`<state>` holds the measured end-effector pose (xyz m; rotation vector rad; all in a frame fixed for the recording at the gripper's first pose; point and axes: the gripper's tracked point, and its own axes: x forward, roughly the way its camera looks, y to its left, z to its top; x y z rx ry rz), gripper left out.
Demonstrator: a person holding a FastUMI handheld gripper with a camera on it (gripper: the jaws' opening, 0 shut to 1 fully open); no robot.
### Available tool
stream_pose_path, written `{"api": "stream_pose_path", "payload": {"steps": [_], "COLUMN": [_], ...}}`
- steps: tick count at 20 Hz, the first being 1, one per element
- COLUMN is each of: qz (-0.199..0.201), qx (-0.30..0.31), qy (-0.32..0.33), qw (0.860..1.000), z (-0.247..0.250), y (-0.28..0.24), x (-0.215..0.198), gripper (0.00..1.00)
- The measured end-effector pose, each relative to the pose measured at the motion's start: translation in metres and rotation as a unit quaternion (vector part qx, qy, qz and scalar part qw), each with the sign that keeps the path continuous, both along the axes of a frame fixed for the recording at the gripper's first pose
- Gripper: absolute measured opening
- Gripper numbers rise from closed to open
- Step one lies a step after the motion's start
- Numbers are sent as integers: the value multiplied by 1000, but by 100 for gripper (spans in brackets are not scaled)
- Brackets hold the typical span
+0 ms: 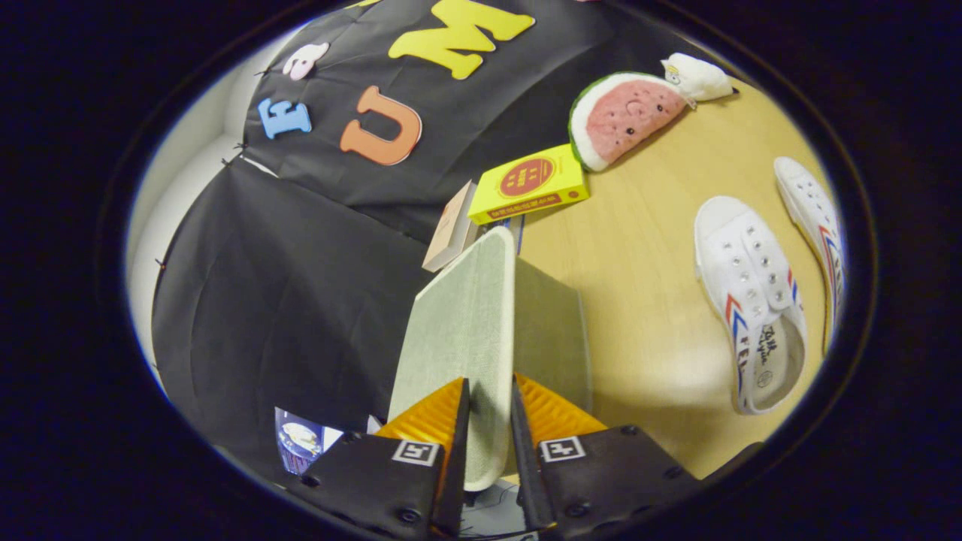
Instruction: Open the storage box then place both shoes into the box .Put the left shoe in first, then the right shoe, with the right side of both shoes facing outward in a uniform manner.
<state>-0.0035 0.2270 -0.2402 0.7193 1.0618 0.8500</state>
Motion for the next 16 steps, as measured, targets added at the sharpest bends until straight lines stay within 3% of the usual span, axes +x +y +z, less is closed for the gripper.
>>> {"api": "stream_pose_path", "payload": {"steps": [1,3,4,10,16], "qz": [-1,6,13,12,11], "qx": [0,-1,-10,-29,-49], "qy": [1,-8,-22,-105,-193], "qw": [1000,1000,1000,994,980], "z": [5,15,17,82,162], "y": [1,4,6,19,72], "x": [1,0,-1,-5,-23], "gripper": [22,8,6,6,5]}}
